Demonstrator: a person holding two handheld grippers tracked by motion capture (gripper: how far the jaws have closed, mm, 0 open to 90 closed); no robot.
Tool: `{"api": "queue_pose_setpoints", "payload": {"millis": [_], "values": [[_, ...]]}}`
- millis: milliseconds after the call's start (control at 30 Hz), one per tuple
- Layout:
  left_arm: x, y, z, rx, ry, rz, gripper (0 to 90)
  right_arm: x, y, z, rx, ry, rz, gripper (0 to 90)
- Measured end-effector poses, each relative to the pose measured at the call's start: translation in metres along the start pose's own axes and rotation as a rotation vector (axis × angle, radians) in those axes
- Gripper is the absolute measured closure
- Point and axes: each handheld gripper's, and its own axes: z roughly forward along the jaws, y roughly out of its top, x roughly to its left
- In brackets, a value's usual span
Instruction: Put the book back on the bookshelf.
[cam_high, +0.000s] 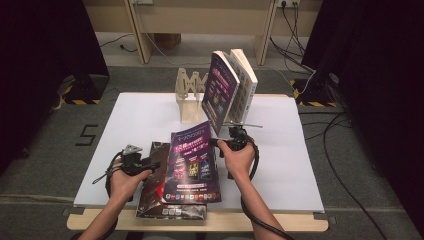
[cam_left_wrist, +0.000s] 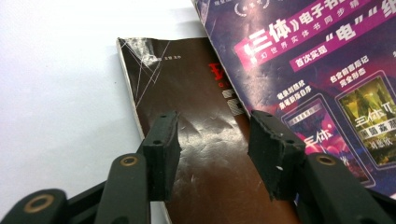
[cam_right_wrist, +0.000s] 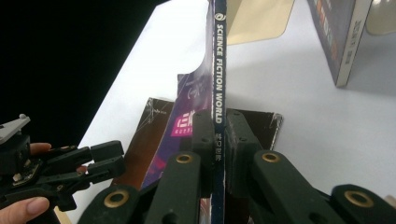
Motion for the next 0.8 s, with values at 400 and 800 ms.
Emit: {"api": "queue_pose_setpoints", "payload": {"millis": [400, 800], "values": [[0.000, 0.000, -0.002, 0.000, -0.001, -0.002, 50.5, 0.004, 0.005, -0.009, -0.044, -0.012, -0.023, 84.7], [0.000, 0.000, 0.000, 0.006, -0.003, 0.002, 50.4, 0.007, 0.012, -0.021, -0.087, -0.022, -0.047, 84.7]]}}
